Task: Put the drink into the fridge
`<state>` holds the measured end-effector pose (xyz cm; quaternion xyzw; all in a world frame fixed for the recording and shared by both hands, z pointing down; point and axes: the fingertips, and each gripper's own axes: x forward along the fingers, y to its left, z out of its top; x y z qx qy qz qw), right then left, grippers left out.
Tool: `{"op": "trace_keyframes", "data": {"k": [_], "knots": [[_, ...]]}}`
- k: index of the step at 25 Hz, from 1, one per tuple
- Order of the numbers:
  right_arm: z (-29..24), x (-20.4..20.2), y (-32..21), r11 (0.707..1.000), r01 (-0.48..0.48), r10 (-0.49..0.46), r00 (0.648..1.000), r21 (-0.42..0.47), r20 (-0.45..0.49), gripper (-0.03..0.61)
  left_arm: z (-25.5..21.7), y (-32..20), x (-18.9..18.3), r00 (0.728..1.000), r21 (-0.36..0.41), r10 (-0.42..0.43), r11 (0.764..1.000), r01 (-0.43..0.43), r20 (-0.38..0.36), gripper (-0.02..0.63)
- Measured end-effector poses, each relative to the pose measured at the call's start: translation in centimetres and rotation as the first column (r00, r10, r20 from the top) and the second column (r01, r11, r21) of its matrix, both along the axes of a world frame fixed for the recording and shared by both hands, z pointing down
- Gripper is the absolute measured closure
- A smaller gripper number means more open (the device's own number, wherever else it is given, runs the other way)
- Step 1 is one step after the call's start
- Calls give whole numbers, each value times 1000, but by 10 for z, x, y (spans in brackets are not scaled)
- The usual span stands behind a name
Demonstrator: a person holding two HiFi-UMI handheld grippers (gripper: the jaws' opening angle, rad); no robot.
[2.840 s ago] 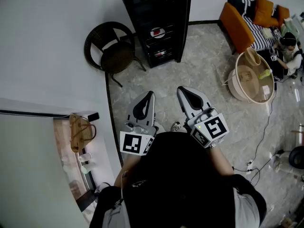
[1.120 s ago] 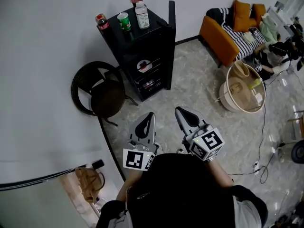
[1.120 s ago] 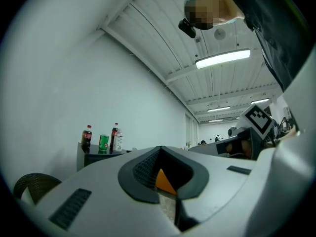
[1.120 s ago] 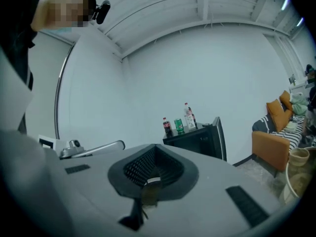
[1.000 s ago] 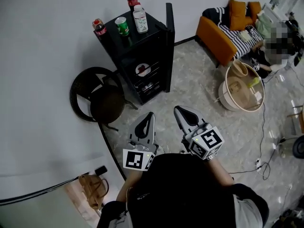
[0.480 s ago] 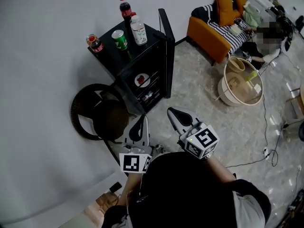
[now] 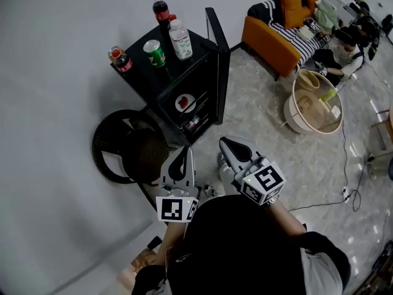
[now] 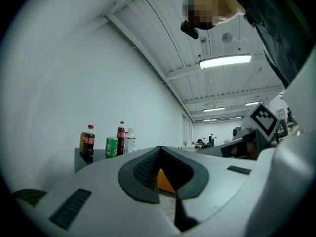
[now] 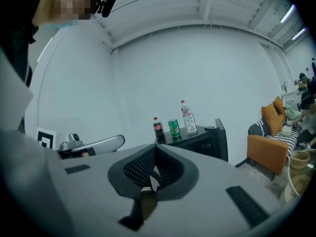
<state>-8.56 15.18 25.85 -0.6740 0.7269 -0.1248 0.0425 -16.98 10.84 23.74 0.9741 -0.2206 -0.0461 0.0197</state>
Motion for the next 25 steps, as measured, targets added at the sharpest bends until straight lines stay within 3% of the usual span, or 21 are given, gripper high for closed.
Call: {"op": "trace_keyframes", "data": {"k": [13,25], "knots": [[-2,43,-115,989,149,-149,989,19,6,565,-11,-110,43,988,26,-153,988,153,14,604],[-15,94,-177,967,250,-249,968,37,-32,565,-15,-176,82,945,3,-328,945,328,10,604]]}}
